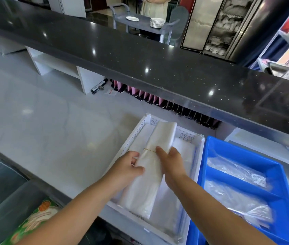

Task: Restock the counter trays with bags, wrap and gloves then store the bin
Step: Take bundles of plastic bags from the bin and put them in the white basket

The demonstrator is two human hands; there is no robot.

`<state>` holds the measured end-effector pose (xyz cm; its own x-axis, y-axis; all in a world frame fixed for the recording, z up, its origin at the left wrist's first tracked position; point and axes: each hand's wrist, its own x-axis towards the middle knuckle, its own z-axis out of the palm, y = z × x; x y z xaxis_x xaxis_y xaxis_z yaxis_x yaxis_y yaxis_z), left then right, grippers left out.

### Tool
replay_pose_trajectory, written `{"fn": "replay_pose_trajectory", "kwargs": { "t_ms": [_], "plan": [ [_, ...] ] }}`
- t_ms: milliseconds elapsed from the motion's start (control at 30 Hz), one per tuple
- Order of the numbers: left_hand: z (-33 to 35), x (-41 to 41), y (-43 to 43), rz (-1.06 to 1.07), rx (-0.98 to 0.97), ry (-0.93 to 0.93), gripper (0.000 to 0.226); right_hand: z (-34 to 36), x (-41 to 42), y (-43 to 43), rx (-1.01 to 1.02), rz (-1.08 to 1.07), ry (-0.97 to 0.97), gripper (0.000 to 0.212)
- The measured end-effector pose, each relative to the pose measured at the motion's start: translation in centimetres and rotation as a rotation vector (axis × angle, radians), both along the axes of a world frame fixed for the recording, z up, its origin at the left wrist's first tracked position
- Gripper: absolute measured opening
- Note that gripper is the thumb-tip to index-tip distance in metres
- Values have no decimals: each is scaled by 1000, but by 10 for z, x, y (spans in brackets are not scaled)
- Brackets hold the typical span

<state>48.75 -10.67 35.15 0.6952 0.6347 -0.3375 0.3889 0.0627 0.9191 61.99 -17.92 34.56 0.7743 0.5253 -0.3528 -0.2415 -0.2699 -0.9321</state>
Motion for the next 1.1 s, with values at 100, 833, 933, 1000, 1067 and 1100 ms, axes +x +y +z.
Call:
{"fn": "replay_pose_trajectory", "kwargs": {
  "t_ms": [100,833,933,1000,1067,1100],
  "plan": [
    [-3,0,7,69,144,48,35,-2,7,-6,-169,140,-174,25],
    [-25,0,0,-160,553,399,56,-8,33,-47,-386,1452,-1568,46],
    [-25,2,-2,-139,558,389,52,-3,34,-44,-338,1481,-1739,37],
    [-24,4,-4,-108,568,382,51,1,36,-43,-270,1481,-1795,28],
    [-22,8,-8,-45,548,349,52,3,40,-45,-255,1485,-1813,24],
    [-21,10,-11,-14,536,327,52,4,42,-47,-251,1492,-1802,23]
  ]
}}
